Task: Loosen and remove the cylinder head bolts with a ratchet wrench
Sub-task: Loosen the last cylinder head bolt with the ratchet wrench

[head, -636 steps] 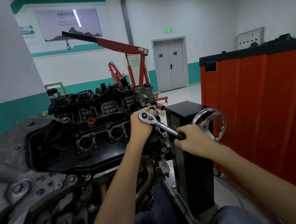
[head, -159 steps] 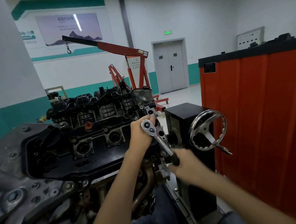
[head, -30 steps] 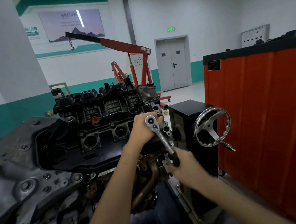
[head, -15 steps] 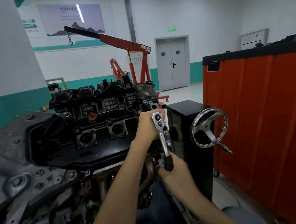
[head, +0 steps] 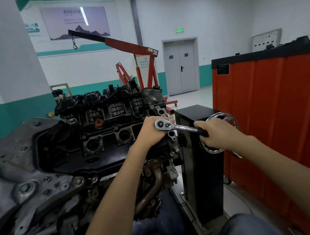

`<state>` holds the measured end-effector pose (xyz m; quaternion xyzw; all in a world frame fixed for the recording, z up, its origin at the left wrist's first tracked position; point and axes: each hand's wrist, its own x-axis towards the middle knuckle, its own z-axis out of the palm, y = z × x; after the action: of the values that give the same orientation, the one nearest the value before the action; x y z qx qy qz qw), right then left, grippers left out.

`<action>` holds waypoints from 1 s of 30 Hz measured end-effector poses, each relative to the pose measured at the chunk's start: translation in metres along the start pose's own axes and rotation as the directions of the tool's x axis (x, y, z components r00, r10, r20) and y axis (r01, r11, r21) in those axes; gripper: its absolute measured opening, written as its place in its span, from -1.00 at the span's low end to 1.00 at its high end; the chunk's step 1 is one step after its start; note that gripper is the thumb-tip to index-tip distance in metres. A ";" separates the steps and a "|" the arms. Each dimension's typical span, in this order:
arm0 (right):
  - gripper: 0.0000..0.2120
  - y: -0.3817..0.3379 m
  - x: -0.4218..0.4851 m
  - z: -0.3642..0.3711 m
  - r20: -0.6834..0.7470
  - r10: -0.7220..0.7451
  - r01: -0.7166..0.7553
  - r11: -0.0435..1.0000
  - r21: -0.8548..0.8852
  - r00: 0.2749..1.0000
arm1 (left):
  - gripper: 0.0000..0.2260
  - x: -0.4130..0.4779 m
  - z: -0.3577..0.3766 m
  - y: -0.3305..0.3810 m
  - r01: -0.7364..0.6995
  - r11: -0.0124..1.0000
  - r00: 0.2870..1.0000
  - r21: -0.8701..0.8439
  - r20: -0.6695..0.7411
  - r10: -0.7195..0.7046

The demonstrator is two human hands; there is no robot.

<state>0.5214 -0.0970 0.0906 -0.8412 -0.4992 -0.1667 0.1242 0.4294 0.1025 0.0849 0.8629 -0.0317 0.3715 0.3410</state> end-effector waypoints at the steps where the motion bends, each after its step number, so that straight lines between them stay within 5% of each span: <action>1: -0.85 -0.002 0.001 -0.001 -0.034 0.007 -0.008 1.000 -0.022 0.999 | -0.47 -0.001 0.002 0.000 0.003 1.000 0.999 -0.013 -0.053 -0.004; 4: -0.78 -0.029 -0.019 0.034 -0.038 0.134 -0.117 0.946 0.301 0.990 | -0.47 -0.003 0.009 -0.002 0.006 0.999 0.971 -0.047 -0.238 -0.017; 7: -0.75 -0.086 -0.045 0.079 0.010 0.268 -0.181 0.621 0.763 0.963 | -0.47 -0.002 0.020 0.000 -0.009 0.999 0.956 -0.041 -0.294 -0.004; 9: -0.80 -0.126 -0.045 0.098 0.020 0.355 -0.173 0.405 0.898 0.935 | -0.49 -0.002 0.024 0.004 -0.017 0.998 0.949 -0.065 -0.317 -0.004; 11: -0.83 -0.152 -0.037 0.106 0.038 0.378 -0.165 0.309 0.937 0.925 | -0.48 -0.002 0.020 0.002 -0.031 0.998 0.945 -0.050 -0.328 0.013; 14: -0.86 -0.137 -0.034 0.100 0.045 0.313 -0.168 0.378 0.911 0.949 | -0.48 -0.002 0.009 -0.004 -0.018 1.000 0.966 -0.012 -0.259 0.014; 16: -0.85 -0.097 -0.035 0.084 0.044 0.211 -0.155 0.549 0.821 0.977 | -0.48 -0.002 0.004 -0.007 0.007 1.000 0.985 -0.020 -0.173 -0.010; 20: -0.89 -0.014 -0.013 0.023 0.112 0.060 -0.093 0.942 0.323 0.992 | -0.51 0.001 0.001 -0.006 0.005 1.000 0.999 -0.011 -0.037 -0.006; 22: -0.91 0.004 0.009 -0.007 0.061 -0.012 0.014 1.000 -0.025 0.998 | -0.54 0.001 -0.001 -0.004 -0.031 0.999 0.999 0.026 -0.009 0.031; 24: -0.91 0.003 0.022 -0.017 -0.005 -0.068 0.066 0.983 -0.169 0.998 | -0.48 -0.001 -0.001 -0.003 -0.016 1.000 0.996 0.007 -0.088 0.016; 27: -0.85 -0.016 0.006 0.006 -0.072 0.022 -0.024 1.000 -0.017 0.997 | -0.47 -0.001 0.005 -0.007 0.055 0.994 0.956 -0.098 -0.281 -0.080; 30: -0.76 -0.052 -0.028 0.050 0.002 0.170 -0.149 0.855 0.497 0.985 | -0.44 0.001 0.017 -0.006 0.044 0.988 0.937 -0.145 -0.336 -0.091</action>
<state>0.4704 -0.0760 0.0353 -0.8160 -0.4510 -0.0399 0.3594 0.4426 0.0966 0.0742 0.7609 0.0325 0.5006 0.4117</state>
